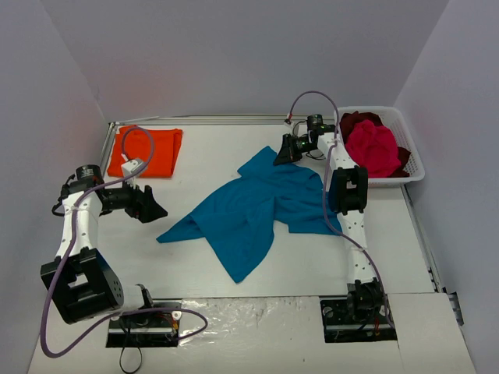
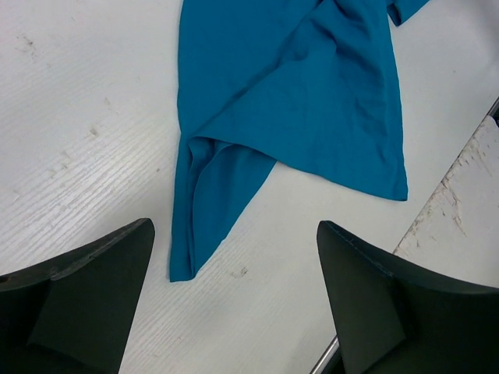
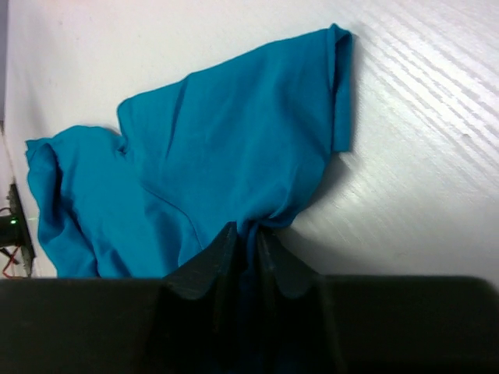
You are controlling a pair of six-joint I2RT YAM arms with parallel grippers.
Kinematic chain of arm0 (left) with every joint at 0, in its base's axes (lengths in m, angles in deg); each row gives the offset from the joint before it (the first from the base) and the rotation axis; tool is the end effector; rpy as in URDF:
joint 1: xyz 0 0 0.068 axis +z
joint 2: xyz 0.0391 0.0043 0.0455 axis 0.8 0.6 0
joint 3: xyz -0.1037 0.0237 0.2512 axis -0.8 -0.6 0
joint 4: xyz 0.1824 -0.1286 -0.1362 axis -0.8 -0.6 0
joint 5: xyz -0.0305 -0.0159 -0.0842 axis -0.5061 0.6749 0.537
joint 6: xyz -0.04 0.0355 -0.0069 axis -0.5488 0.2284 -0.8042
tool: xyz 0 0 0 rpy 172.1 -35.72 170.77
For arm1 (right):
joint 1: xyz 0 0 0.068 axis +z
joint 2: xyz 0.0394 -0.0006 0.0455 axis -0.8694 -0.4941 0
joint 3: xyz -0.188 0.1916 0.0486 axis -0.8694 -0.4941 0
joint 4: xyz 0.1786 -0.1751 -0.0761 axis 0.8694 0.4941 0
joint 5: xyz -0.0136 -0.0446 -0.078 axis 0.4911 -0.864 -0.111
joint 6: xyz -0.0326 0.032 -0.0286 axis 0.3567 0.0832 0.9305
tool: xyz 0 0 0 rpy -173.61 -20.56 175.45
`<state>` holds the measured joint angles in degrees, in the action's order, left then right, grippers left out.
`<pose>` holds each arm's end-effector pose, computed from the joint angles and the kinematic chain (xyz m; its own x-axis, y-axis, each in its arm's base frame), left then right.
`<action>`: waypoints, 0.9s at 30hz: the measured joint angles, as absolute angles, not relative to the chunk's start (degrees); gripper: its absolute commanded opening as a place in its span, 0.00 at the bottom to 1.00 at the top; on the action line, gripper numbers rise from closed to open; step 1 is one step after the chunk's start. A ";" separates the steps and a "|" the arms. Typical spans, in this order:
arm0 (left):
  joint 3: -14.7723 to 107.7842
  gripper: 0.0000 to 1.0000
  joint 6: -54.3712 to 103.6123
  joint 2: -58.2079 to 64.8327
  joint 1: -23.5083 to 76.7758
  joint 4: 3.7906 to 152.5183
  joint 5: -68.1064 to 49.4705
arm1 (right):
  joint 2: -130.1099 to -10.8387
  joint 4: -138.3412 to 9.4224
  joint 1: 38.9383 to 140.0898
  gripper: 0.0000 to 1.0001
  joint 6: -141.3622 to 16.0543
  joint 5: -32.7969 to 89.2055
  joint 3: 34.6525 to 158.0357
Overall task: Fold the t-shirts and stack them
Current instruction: Flatten out the tshirt
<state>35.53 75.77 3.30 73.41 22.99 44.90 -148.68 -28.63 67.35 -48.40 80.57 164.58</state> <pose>0.2367 0.0538 0.2835 -0.5640 0.1055 -0.8190 0.6755 0.6293 -0.3842 0.5678 0.1004 0.1274 -0.6973 -0.1504 -0.7008 -0.6878 0.4154 0.5953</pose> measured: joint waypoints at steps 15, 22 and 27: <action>51.85 0.94 84.27 27.85 73.41 7.76 43.96 | -148.61 -29.13 66.63 0.00 -48.11 79.72 163.73; 58.80 0.94 96.25 41.38 73.43 4.00 38.43 | -147.21 -30.03 66.37 0.00 -46.98 79.70 161.13; 57.99 0.94 98.63 41.92 73.43 2.25 31.72 | -146.53 -29.96 66.39 0.00 -46.28 78.84 160.32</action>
